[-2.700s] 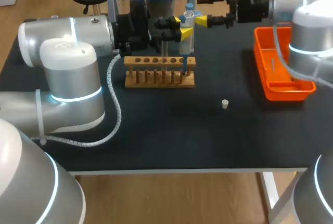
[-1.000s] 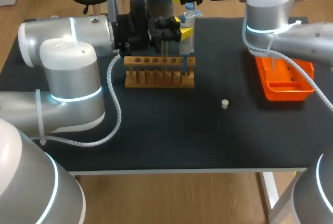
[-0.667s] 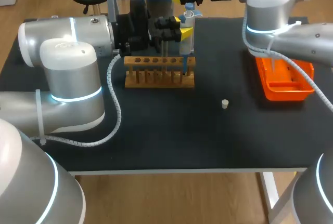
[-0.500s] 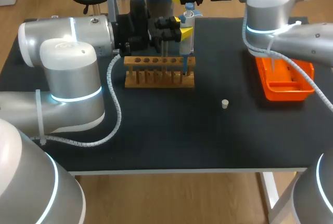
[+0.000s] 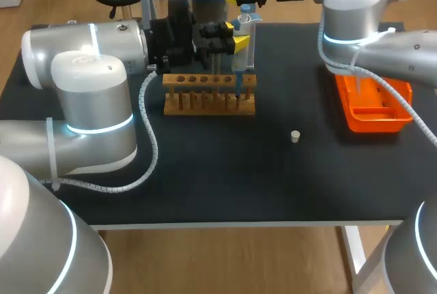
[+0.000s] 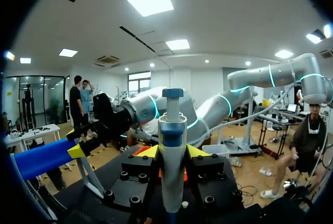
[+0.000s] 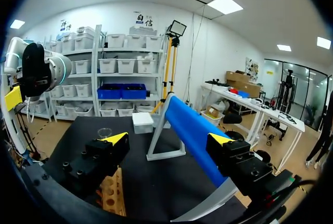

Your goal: Invert the test tube, pick up the pipette, mount the tip to pipette, aspirate from beaker and dispense into the tube, eject the tip, return the pipette, and cap with the stopper.

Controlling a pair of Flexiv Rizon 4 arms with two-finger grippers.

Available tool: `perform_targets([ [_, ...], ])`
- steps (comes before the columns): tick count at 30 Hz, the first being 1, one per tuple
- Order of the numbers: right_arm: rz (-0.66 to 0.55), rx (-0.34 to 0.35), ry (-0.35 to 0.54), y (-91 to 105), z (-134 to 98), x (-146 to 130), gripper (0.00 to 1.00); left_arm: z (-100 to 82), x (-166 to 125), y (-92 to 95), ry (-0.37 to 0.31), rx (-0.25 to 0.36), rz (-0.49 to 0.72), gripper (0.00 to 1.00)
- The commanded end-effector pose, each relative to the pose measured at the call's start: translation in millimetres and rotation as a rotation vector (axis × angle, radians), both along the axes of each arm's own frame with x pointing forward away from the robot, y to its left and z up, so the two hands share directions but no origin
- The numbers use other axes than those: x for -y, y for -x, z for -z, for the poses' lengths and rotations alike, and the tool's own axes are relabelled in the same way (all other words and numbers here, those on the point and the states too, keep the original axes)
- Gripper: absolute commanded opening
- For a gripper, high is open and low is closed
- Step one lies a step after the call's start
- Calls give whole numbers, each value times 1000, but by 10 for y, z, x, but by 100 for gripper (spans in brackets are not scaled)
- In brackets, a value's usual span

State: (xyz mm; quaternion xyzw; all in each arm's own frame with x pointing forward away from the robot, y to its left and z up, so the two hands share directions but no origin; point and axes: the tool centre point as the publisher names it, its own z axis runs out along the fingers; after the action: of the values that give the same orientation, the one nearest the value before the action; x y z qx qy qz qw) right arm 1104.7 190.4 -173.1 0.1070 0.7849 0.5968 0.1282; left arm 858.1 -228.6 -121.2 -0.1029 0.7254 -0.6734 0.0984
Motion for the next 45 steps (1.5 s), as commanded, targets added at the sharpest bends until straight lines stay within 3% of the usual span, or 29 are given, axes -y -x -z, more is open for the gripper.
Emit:
perform_targets([
  [1,0,1,0,4,0,8,100,-24,-159,36,-23,-13,-25,0],
  [11,0,1,0,4,0,8,100,26,-808,-109,-100,-51,-185,0],
  [22,0,1,0,4,0,8,100,-52,-1379,-454,-166,-42,-378,0],
  [33,0,1,0,4,0,8,100,-92,-1658,-883,-189,-29,-445,0],
  [45,0,1,0,4,0,8,100,-95,-1763,-1419,-177,-25,-530,0],
])
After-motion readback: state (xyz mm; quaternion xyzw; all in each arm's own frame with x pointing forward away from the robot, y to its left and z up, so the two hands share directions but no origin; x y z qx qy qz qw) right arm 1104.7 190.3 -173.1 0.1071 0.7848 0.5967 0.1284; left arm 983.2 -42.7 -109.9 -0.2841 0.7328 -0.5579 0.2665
